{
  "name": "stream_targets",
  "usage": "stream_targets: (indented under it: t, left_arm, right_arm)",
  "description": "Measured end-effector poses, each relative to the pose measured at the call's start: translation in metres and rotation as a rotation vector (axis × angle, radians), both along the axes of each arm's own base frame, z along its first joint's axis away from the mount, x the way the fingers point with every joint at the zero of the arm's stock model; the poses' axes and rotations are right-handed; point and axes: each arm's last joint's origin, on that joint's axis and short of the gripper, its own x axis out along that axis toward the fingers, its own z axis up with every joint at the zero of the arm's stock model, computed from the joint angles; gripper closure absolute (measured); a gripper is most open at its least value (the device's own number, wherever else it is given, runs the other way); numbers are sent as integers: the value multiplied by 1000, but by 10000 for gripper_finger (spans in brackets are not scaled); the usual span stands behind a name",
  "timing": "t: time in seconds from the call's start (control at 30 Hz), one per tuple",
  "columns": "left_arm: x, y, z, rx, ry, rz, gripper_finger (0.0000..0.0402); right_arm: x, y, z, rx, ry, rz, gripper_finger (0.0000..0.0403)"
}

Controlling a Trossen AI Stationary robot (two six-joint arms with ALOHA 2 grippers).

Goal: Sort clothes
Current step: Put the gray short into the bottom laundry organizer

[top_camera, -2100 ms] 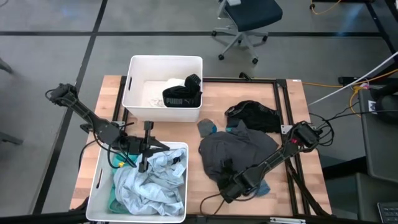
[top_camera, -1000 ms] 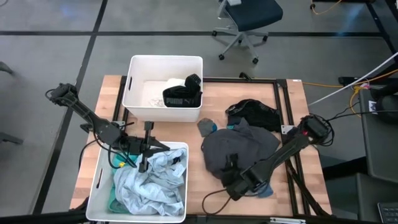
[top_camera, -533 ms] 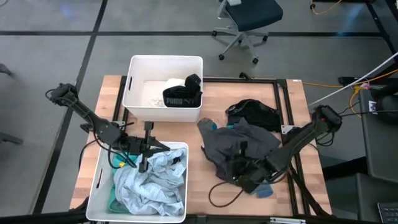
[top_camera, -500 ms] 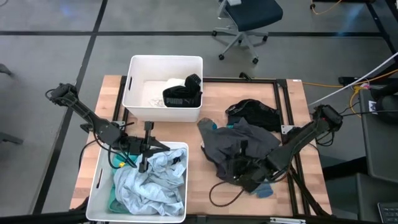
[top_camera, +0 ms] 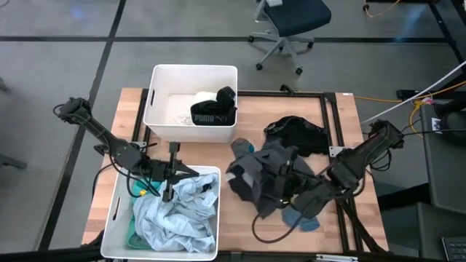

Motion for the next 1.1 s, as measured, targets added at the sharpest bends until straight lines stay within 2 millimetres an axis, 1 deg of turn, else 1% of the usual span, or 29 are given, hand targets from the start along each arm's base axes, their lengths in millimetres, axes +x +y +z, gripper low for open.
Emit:
stream_targets:
  t: [0.27,0.5,0.67,0.8,0.9,1.1]
  left_arm:
    - [0,0,0,-1,-1,0,396]
    - [0,0,0,-3,-4,0,396]
    - [0,0,4,-30,-35,0,396]
    - [-3,2,13,-76,-98,0,396]
    - [-8,6,26,-105,-148,1,396]
    - [-24,17,53,-131,-242,8,396]
  right_arm:
    - [-5,-6,51,-72,-122,-12,399]
    - [-5,-6,85,-127,-240,12,399]
    - [-4,-6,105,-194,-322,15,398]
    - [-1,-10,125,-231,-428,-5,398]
    - [1,-16,138,-240,-518,13,398]
    - [10,-30,153,-223,-700,153,398]
